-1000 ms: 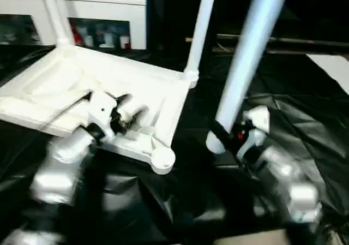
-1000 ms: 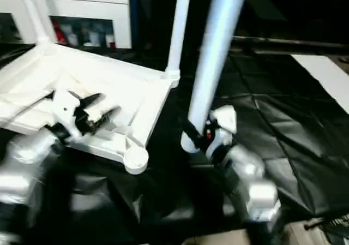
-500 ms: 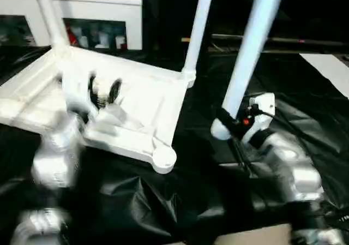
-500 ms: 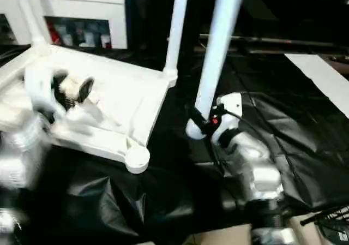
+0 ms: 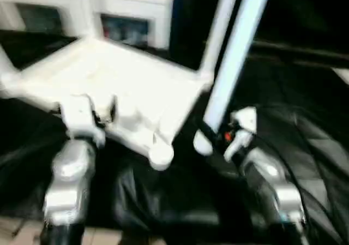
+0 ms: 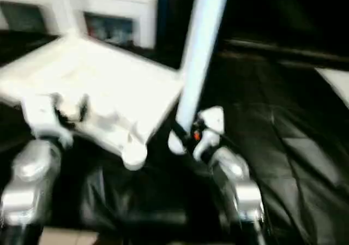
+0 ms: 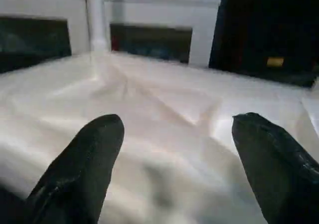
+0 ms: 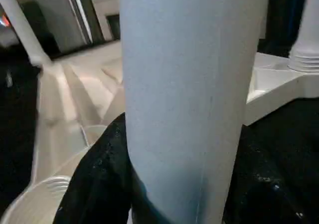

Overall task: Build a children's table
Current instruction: Insert table leg to table base

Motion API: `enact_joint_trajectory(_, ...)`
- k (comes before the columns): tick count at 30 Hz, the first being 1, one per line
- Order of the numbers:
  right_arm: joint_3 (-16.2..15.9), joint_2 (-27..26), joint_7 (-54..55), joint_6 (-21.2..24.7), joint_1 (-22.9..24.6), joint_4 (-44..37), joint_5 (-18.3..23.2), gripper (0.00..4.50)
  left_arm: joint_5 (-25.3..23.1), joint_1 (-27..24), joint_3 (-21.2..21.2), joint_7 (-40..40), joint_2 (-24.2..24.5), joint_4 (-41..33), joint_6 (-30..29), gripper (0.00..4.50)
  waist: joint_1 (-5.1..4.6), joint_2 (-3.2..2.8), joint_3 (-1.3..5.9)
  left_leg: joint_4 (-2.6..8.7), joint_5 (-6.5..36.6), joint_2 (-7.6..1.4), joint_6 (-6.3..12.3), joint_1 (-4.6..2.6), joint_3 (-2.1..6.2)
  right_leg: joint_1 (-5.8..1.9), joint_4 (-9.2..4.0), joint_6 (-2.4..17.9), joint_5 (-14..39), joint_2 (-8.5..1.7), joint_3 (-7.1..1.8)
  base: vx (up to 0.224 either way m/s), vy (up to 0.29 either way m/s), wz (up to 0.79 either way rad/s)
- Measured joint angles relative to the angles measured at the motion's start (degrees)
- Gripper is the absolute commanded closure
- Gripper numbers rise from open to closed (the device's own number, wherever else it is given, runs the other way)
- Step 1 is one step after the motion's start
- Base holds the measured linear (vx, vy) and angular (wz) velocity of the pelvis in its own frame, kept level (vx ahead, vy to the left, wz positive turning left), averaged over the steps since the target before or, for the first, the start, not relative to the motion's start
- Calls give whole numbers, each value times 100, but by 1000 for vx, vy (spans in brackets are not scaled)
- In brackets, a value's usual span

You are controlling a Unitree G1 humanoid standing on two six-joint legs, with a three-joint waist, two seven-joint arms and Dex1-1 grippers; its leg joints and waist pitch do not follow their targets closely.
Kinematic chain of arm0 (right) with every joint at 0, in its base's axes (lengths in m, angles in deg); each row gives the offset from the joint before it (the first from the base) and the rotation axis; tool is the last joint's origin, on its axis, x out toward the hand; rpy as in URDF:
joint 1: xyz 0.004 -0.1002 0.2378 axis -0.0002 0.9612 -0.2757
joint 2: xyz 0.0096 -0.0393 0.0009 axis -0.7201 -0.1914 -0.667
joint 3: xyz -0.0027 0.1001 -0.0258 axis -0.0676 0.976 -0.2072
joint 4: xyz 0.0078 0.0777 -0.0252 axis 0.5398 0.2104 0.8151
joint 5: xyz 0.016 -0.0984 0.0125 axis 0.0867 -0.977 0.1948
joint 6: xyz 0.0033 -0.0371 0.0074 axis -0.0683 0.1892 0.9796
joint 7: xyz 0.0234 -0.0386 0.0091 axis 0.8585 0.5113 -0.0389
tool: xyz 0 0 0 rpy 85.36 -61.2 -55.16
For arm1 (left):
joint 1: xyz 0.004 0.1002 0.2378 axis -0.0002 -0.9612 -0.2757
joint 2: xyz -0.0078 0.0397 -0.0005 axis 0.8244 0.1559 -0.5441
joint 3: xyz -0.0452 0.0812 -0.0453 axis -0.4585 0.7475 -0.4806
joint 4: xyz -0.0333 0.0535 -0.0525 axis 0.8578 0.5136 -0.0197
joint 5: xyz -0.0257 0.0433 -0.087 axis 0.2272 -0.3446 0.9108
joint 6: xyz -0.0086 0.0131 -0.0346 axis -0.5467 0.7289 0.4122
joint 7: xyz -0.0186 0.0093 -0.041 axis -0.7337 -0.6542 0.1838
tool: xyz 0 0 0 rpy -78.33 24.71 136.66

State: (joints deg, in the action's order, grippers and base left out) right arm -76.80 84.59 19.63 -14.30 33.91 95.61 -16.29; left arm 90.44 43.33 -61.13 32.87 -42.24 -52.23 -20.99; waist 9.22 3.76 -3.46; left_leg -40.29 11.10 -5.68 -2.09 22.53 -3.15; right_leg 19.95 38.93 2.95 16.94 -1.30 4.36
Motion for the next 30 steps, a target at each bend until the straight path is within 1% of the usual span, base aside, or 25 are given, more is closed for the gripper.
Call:
enact_joint_trajectory(1,67,40,18,1,3,2,0,259,-40,4,41,0,12,-42,-5,56,59,10,-4,1,75,47,120,-73,-56,53,0,-12,-9,9,-50,-1,-162,17)
enact_joint_trajectory(2,107,76,39,-6,30,7,-14,259,-97,5,106,1,25,-81,-2,56,126,40,0,-36,155,94,256,-88,-56,128,-5,11,-56,9,-122,-10,-109,25)
enact_joint_trajectory(3,128,118,53,-6,46,24,-28,259,-125,-7,128,1,42,-82,-3,56,165,40,0,-106,193,95,314,-89,-39,147,-15,-4,-84,8,-189,-10,-109,25)
enact_joint_trajectory(4,137,118,73,-8,55,45,-40,259,-174,-15,135,2,86,-82,-3,56,177,40,-1,-138,209,81,281,-84,-11,142,-39,22,-124,3,-236,1,-34,21)
enact_joint_trajectory(5,139,101,107,-15,57,55,-52,259,-233,-10,148,-11,160,-83,8,56,186,18,6,-53,203,35,270,-92,13,127,-89,9,-155,4,-238,0,0,0)
enact_joint_trajectory(6,140,75,131,-32,53,53,-67,259,-282,5,158,-44,263,-87,33,56,178,-60,32,272,179,-76,232,-145,6,102,-158,-4,-195,45,-178,0,0,0)
enact_joint_trajectory(7,147,63,156,-45,45,55,-78,259,-295,47,180,-125,352,-88,60,56,172,-158,51,522,225,-203,53,-178,-3,99,-175,-19,-207,109,-117,-11,81,9)
enact_joint_trajectory(8,153,-18,231,-48,43,64,-80,259,-289,101,207,-304,481,-61,133,56,144,-195,46,507,195,-296,-235,-192,-30,106,-183,-32,-229,109,-74,-10,104,9)
enact_joint_trajectory(9,126,-117,289,-46,42,71,-80,259,-259,188,254,-606,665,26,217,56,86,-218,36,456,203,-314,-197,-161,-51,124,-190,-12,-233,79,-63,-10,104,9)
enact_joint_trajectory(10,102,-152,303,-47,37,70,-80,259,-240,310,296,-801,757,103,235,56,52,-246,23,405,208,-327,-174,-140,-87,141,-171,-12,-230,52,-61,-32,82,11)
enact_joint_trajectory(11,90,-155,308,-47,38,70,-80,259,-214,394,309,-919,791,160,266,56,41,-256,20,393,204,-334,-160,-135,-118,136,-168,-17,-230,35,-60,-65,77,13)
enact_joint_trajectory(12,94,-125,313,-53,45,60,-81,259,-159,631,342,-1135,816,307,351,56,24,-267,14,402,168,-356,-129,-137,-223,99,-180,-57,-254,-9,-60,-65,77,13)
enact_joint_trajectory(13,98,-89,318,-58,57,59,-82,259,-139,796,375,-1251,821,362,443,56,-7,-291,6,425,147,-371,-146,-144,-321,102,-186,-77,-281,-45,-73,-82,61,7)
enact_joint_trajectory(14,106,-54,321,-65,101,55,-81,259,-129,1006,426,-1328,800,529,548,56,-46,-291,5,472,96,-375,-139,-166,-411,100,-188,-100,-298,-96,-78,-85,42,9)
enact_joint_trajectory(15,110,-29,320,-67,111,55,-81,259,-122,1137,426,-1334,793,636,625,56,-80,-291,2,494,80,-384,-138,-179,-472,101,-189,-110,-307,-124,-81,-85,42,9)
enact_joint_trajectory(16,124,-16,317,-71,111,53,-80,259,-98,1217,411,-1339,793,696,674,56,-123,-278,-2,513,77,-388,-141,-199,-529,97,-192,-131,-314,-151,-90,-74,35,5)
enact_joint_trajectory(17,171,6,306,-78,110,51,-79,259,-24,1319,397,-1350,767,799,686,56,-143,-270,-7,534,77,-381,-142,-225,-575,93,-192,-155,-310,-192,-85,-55,34,-4)
enact_joint_trajectory(18,220,42,290,-89,109,57,-78,259,46,1441,373,-1361,711,957,726,56,-184,-223,-18,544,76,-380,-142,-239,-603,93,-194,-178,-325,-208,-88,-55,34,-4)
enact_joint_trajectory(20,255,124,277,-89,61,68,-80,259,144,1692,245,-1321,562,1347,827,56,-210,-175,-26,546,70,-389,-148,-232,-610,98,-208,-207,-347,-211,-82,0,0,0)
enact_joint_trajectory(21,279,165,251,-91,-4,89,-80,259,141,1789,228,-1259,522,1601,967,56,-252,-147,-21,551,57,-391,-142,-231,-614,101,-216,-210,-357,-211,-80,0,0,0)
enact_joint_trajectory(22,300,193,233,-92,-69,117,-80,259,124,1855,230,-1224,490,1784,1093,56,-272,-140,-18,557,30,-396,-144,-229,-614,102,-222,-218,-365,-210,-75,0,0,0)
enact_joint_trajectory(24,330,255,215,-92,-165,123,-79,259,56,1950,294,-1257,412,2065,1320,56,-290,-89,-2,590,-8,-402,-141,-220,-626,116,-242,-222,-369,-209,-72,0,0,0)
enact_joint_trajectory(26,351,278,201,-91,-191,123,-77,259,17,1969,389,-1329,348,2220,1431,56,-297,-63,8,603,-3,-411,-131,-205,-637,128,-263,-189,-390,-203,-68,0,0,0)
enact_joint_trajectory(27,344,300,168,-84,-190,123,-76,259,7,1989,438,-1390,342,2289,1483,56,-294,-59,8,612,-4,-411,-129,-190,-643,145,-268,-189,-390,-203,-68,0,0,0)
enact_joint_trajectory(30,279,465,43,-41,-189,122,-80,259,11,2023,618,-1764,370,2315,1533,56,-285,-45,9,611,-31,-414,-75,-121,-653,209,-267,-190,-392,-203,-64,0,0,0)
